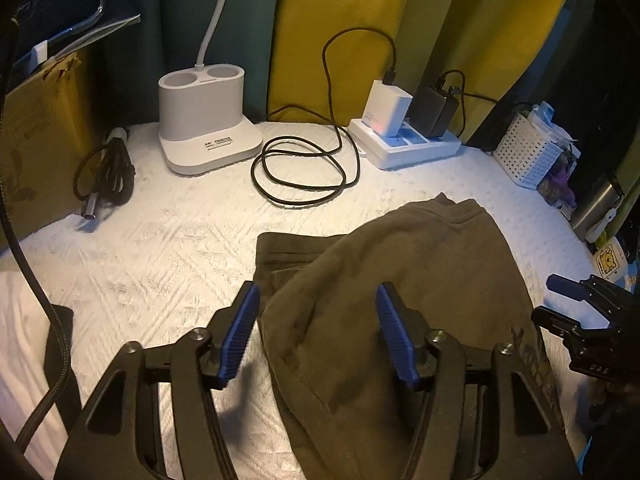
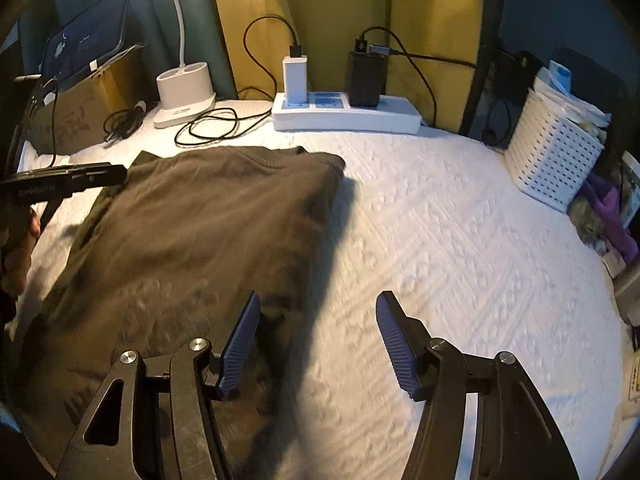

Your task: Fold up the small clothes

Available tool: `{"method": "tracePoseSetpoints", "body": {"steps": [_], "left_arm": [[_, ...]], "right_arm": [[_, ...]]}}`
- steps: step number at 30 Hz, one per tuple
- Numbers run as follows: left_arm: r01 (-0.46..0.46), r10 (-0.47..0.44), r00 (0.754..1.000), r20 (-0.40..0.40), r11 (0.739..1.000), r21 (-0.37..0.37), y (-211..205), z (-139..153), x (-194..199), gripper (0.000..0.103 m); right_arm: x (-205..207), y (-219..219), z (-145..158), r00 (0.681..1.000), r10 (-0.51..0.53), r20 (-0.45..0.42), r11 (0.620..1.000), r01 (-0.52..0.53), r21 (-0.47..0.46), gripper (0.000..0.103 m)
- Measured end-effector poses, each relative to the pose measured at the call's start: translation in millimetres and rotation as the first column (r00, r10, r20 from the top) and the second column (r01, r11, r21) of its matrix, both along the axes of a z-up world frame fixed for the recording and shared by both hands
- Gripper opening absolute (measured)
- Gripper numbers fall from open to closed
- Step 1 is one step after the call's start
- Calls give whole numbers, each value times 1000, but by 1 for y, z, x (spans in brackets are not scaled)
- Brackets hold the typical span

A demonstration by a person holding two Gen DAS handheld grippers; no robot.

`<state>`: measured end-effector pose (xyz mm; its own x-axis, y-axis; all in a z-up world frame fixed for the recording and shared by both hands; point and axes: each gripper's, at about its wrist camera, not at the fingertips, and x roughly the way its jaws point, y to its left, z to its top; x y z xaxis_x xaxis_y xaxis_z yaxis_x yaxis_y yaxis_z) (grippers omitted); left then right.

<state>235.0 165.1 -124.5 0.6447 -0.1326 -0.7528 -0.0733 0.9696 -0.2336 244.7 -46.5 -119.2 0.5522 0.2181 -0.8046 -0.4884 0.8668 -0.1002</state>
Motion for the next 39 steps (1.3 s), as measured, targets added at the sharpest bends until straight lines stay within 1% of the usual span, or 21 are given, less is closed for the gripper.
{"method": "tracePoseSetpoints", "body": {"steps": [6, 10, 11, 12, 13, 16, 18, 22, 25, 27, 29, 32, 33, 35, 36, 37, 39], "left_arm": [[-12, 11, 999, -36, 1000, -22, 5, -14, 7, 67], [9, -10, 1000, -29, 999, -35, 1, -19, 10, 70], [15, -16, 999, -33, 999, -41, 0, -21, 11, 73], [18, -20, 999, -30, 999, -41, -2, -22, 11, 77], [23, -23, 999, -25, 999, -38, -4, -22, 11, 79], [30, -30, 999, -25, 999, -20, -7, -23, 13, 81], [33, -33, 999, -22, 999, 19, -8, -24, 14, 81], [69, -67, 997, -24, 994, 87, -16, -26, 14, 81], [71, -70, 997, -24, 994, 81, -15, -26, 14, 82], [68, -66, 998, -25, 995, 74, -17, -26, 15, 82], [83, -82, 996, -26, 995, 62, -21, -25, 16, 82], [132, -132, 991, -18, 991, 18, -32, -24, 18, 82], [147, -147, 989, -14, 989, 32, -38, -25, 18, 82], [163, -163, 987, -8, 983, 82, -48, -27, 20, 81], [166, -166, 986, -7, 982, 88, -50, -27, 21, 80], [166, -167, 986, -5, 983, 79, -50, -26, 22, 78], [175, -175, 985, -2, 982, 69, -53, -25, 23, 67]], "right_arm": [[20, 13, 2, 1000, 4, 18, 1000, -4, 14, 63], [32, 17, 1, 1000, 4, 16, 1000, -4, 26, 63], [34, 19, -1, 1000, 7, 10, 999, -7, 33, 66], [37, 20, -2, 1000, 11, 4, 999, -11, 45, 74], [39, 20, -3, 1000, 12, 0, 998, -12, 55, 79], [46, 21, -10, 999, 25, -25, 997, -23, 80, 79], [53, 23, -14, 999, 32, -35, 996, -29, 89, 79], [63, 25, -20, 997, 47, -53, 993, -41, 108, 79], [68, 27, -23, 996, 55, -73, 989, -45, 138, 79], [67, 28, -24, 996, 69, -62, 987, -59, 147, 79], [67, 30, -24, 995, 78, -54, 986, -70, 149, 79], [70, 34, -25, 995, 84, -49, 986, -76, 149, 79], [71, 36, -26, 995, 88, -51, 985, -80, 155, 79], [73, 38, -26, 993, 104, -58, 980, -93, 174, 79], [73, 41, -26, 991, 117, -64, 976, -103, 190, 79], [73, 43, -26, 991, 122, -63, 976, -108, 191, 79], [72, 46, -27, 989, 132, -62, 975, -119, 185, 79]]}}
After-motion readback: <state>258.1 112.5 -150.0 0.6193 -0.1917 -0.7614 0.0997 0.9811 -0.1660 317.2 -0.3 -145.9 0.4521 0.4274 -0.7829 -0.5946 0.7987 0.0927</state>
